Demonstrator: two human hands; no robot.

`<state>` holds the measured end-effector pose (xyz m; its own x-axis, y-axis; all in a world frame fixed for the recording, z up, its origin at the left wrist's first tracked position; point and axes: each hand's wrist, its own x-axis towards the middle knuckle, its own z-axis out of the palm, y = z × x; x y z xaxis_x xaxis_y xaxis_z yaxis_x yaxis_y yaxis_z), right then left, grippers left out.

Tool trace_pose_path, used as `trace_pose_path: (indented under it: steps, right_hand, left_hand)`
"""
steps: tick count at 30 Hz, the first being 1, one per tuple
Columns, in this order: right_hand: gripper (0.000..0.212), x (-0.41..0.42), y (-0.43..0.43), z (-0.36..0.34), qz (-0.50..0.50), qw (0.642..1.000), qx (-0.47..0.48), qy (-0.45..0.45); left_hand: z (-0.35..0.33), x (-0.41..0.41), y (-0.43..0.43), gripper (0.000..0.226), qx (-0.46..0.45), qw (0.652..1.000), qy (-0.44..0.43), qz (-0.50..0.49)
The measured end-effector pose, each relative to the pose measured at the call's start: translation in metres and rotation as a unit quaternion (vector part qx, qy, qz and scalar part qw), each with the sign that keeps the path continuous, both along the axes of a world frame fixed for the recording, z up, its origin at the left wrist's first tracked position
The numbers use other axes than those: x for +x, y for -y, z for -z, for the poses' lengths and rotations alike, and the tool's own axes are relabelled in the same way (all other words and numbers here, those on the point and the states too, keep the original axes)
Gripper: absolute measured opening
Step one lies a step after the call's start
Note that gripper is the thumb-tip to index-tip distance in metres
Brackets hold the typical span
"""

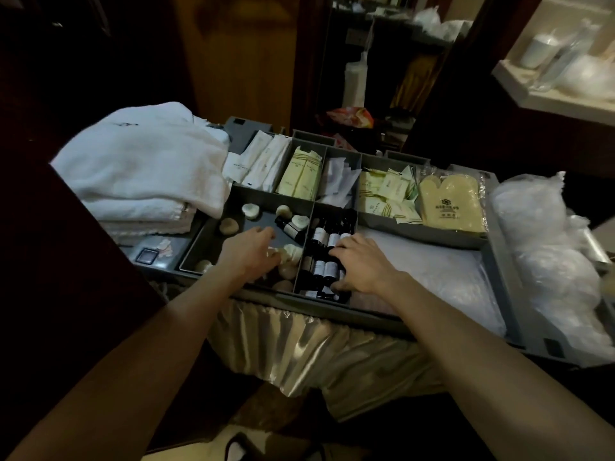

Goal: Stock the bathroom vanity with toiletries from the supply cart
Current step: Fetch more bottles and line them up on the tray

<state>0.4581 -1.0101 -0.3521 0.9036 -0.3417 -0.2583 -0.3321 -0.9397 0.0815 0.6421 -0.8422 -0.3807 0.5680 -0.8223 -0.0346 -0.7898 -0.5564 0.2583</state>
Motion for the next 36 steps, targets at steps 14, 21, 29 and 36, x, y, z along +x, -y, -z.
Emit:
trace_pose_path:
  steps: [14, 21, 29, 36]
  right_hand:
    - [0.064, 0.003, -0.017, 0.001, 0.09, 0.994, 0.033, 0.045]
    - [0.056, 0.006, -0.032, 0.013, 0.098, 0.994, 0.002, 0.043]
    - [0.048, 0.013, -0.043, 0.007, 0.137, 0.989, -0.02, 0.042]
    - [0.07, 0.022, -0.044, -0.002, 0.155, 0.986, -0.036, 0.038]
  left_hand:
    - [0.011, 0.017, -0.002, 0.047, -0.03, 0.999, -0.023, 0.023]
    - [0.01, 0.019, -0.003, 0.047, -0.026, 0.999, -0.013, 0.041]
    - [0.005, 0.026, -0.004, 0.046, -0.017, 0.999, -0.009, 0.048]
    - [0.007, 0.032, 0.0, 0.048, 0.001, 0.998, -0.009, 0.059]
